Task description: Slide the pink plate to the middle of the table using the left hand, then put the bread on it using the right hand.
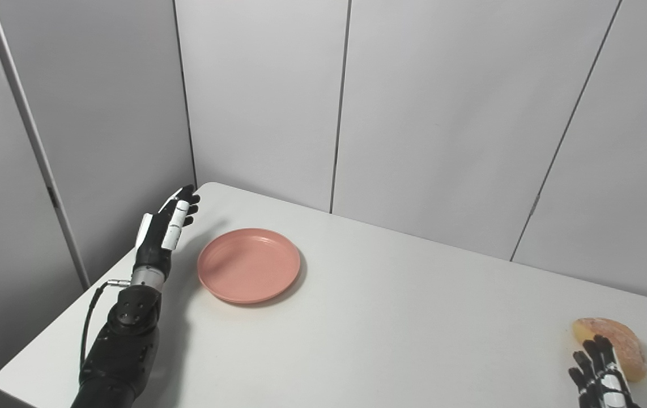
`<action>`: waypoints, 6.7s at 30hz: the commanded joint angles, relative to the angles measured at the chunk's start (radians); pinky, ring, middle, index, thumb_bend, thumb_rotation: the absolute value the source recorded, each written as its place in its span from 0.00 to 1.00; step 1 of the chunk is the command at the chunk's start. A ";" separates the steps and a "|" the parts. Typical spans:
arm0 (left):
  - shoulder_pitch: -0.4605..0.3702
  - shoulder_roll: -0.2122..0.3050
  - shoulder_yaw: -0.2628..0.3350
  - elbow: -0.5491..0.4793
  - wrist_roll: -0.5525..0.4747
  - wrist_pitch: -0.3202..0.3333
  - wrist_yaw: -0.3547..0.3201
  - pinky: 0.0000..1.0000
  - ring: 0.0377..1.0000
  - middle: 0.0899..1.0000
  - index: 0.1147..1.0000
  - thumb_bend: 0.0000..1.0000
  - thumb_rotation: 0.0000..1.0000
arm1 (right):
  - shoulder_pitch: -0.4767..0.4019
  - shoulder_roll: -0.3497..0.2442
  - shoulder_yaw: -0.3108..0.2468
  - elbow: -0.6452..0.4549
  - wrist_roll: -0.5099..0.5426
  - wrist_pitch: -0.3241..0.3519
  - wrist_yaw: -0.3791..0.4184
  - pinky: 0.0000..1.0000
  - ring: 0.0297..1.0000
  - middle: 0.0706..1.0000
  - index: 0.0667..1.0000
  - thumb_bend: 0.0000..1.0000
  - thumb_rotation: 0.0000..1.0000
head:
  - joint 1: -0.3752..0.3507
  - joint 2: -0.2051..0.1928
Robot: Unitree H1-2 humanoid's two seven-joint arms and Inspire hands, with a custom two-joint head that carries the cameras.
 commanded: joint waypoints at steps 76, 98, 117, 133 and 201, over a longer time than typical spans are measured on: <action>-0.077 -0.258 -0.102 0.112 -0.100 -0.073 -0.057 0.91 0.88 0.85 0.84 0.75 1.00 | -0.007 0.017 0.002 -0.141 -0.026 0.080 -0.049 1.00 1.00 1.00 1.00 0.40 0.84 | -0.070 0.041; -0.090 -0.322 -0.197 0.093 -0.043 -0.049 -0.058 0.94 0.90 0.88 0.87 0.76 1.00 | -0.023 0.042 0.008 -0.059 -0.064 0.006 -0.050 1.00 1.00 1.00 1.00 0.53 0.80 | -0.209 0.086; -0.079 -0.341 -0.202 0.088 -0.087 -0.031 -0.157 0.93 0.90 0.87 0.86 0.76 1.00 | -0.056 0.123 0.045 -0.009 -0.158 -0.032 -0.103 1.00 0.96 0.97 1.00 0.56 0.73 | -0.494 0.148; -0.071 -0.352 -0.226 0.086 -0.082 -0.020 -0.211 0.91 0.90 0.88 0.87 0.77 1.00 | -0.069 0.171 0.086 -0.023 -0.211 -0.008 -0.145 1.00 0.98 0.98 1.00 0.59 0.75 | -0.629 0.182; -0.002 -0.554 -0.292 -0.015 -0.008 -0.096 -0.117 0.98 0.96 0.95 0.94 0.73 1.00 | -0.243 -0.125 0.024 -0.096 -0.543 0.194 -0.198 0.92 0.95 0.96 0.99 0.67 0.55 | -0.655 0.145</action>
